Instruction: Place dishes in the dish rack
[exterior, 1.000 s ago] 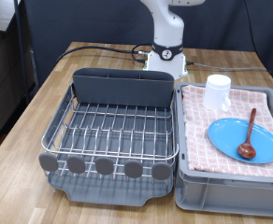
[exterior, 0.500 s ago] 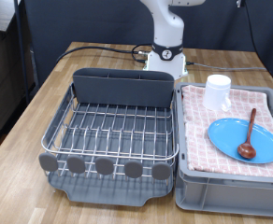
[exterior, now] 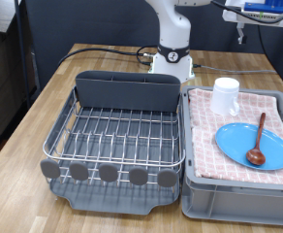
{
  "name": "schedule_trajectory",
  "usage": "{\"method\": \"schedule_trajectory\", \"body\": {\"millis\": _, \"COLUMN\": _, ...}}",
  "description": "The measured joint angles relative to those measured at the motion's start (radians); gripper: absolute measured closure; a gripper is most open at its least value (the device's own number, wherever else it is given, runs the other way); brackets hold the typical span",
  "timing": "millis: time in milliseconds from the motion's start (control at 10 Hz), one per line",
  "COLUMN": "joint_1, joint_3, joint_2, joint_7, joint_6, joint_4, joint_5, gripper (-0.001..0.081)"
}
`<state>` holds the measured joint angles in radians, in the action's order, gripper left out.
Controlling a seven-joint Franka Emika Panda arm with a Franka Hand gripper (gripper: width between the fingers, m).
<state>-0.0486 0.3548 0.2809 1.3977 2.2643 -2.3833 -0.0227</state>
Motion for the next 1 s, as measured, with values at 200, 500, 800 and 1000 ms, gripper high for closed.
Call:
{"method": "schedule_trajectory", "body": {"millis": 200, "joint_1": 0.002, "joint_3": 0.002, "joint_2": -0.009, "joint_7": 0.006, "joint_6": 0.088, "joint_4": -0.018, "joint_5": -0.013, "gripper": 0.0003}}
{"method": "schedule_trajectory", "body": {"millis": 500, "joint_1": 0.021, "joint_3": 0.034, "joint_2": -0.066, "joint_7": 0.122, "joint_6": 0.195, "joint_4": -0.047, "joint_5": -0.119, "gripper": 0.0003}}
{"method": "schedule_trajectory", "body": {"millis": 800, "joint_1": 0.023, "joint_3": 0.055, "joint_2": -0.124, "joint_7": 0.232, "joint_6": 0.201, "joint_4": -0.046, "joint_5": -0.194, "gripper": 0.0003}}
{"method": "schedule_trajectory", "body": {"millis": 1000, "joint_1": 0.023, "joint_3": 0.055, "joint_2": -0.172, "joint_7": 0.250, "joint_6": 0.249, "joint_4": -0.045, "joint_5": -0.214, "gripper": 0.0003}}
